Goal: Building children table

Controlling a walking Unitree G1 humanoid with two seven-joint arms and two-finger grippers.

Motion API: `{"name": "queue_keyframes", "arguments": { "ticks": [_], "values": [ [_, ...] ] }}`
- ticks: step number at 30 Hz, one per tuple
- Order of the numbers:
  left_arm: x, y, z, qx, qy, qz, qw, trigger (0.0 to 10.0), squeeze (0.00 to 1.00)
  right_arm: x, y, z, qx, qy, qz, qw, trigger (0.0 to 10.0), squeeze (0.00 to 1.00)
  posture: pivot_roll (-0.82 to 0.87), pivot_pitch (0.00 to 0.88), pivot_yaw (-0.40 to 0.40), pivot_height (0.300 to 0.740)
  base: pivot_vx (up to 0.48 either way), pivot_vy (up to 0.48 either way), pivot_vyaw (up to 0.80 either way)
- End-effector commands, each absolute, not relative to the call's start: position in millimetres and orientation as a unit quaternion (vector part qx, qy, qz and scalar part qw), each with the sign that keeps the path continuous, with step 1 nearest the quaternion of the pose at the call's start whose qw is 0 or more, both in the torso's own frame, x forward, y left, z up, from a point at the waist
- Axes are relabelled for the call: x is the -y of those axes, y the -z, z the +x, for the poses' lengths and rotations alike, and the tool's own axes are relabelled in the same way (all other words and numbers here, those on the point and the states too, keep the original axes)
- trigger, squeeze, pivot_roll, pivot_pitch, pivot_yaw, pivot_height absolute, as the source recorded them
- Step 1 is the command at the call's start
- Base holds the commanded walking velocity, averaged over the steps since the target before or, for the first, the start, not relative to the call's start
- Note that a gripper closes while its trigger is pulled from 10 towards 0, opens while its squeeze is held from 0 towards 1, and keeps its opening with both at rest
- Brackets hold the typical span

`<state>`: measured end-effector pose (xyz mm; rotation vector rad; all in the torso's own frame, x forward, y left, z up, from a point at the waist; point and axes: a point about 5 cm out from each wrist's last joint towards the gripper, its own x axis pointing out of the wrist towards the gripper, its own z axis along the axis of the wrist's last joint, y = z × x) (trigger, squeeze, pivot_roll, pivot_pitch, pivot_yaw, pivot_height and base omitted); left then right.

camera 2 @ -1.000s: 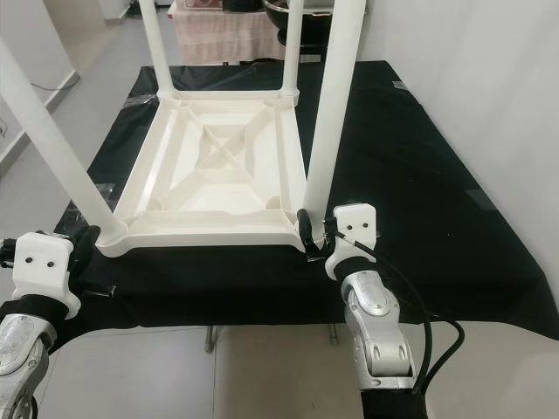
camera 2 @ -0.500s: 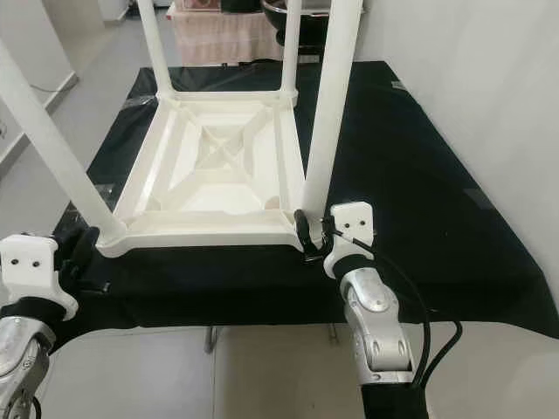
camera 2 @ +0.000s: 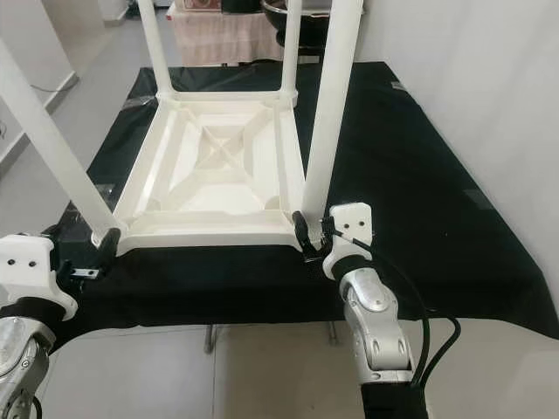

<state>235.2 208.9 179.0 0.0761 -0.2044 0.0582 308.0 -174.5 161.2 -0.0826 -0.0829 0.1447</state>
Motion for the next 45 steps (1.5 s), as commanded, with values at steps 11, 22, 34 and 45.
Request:
{"name": "queue_keyframes", "arguments": {
  "ticks": [11, 22, 34, 45],
  "values": [
    [-214, -172, 235, 0.084, -0.041, 0.034, 0.995, 10.0, 1.00, 172, -160, 308, 0.041, -0.089, -0.038, 0.994, 10.0, 0.00, 0.01, 0.099, 0.017, 0.740, 0.000, 0.000, 0.00],
    [-213, -168, 239, 0.061, -0.033, 0.046, 0.997, 10.0, 0.00, 172, -160, 309, 0.042, -0.087, -0.037, 0.995, 10.0, 0.00, 0.01, 0.103, 0.019, 0.740, 0.000, 0.375, 0.00],
    [-208, -170, 240, 0.060, 0.002, 0.066, 0.996, 10.0, 0.00, 173, -161, 309, 0.041, -0.084, -0.037, 0.995, 10.0, 0.00, 0.01, 0.104, 0.022, 0.740, 0.000, 0.000, 0.00],
    [-208, -172, 242, 0.058, 0.021, 0.047, 0.997, 10.0, 0.00, 181, -170, 325, 0.037, -0.057, -0.076, 0.995, 10.0, 0.00, 0.01, 0.100, 0.025, 0.740, 0.000, 0.000, 0.00]
  ]
}}
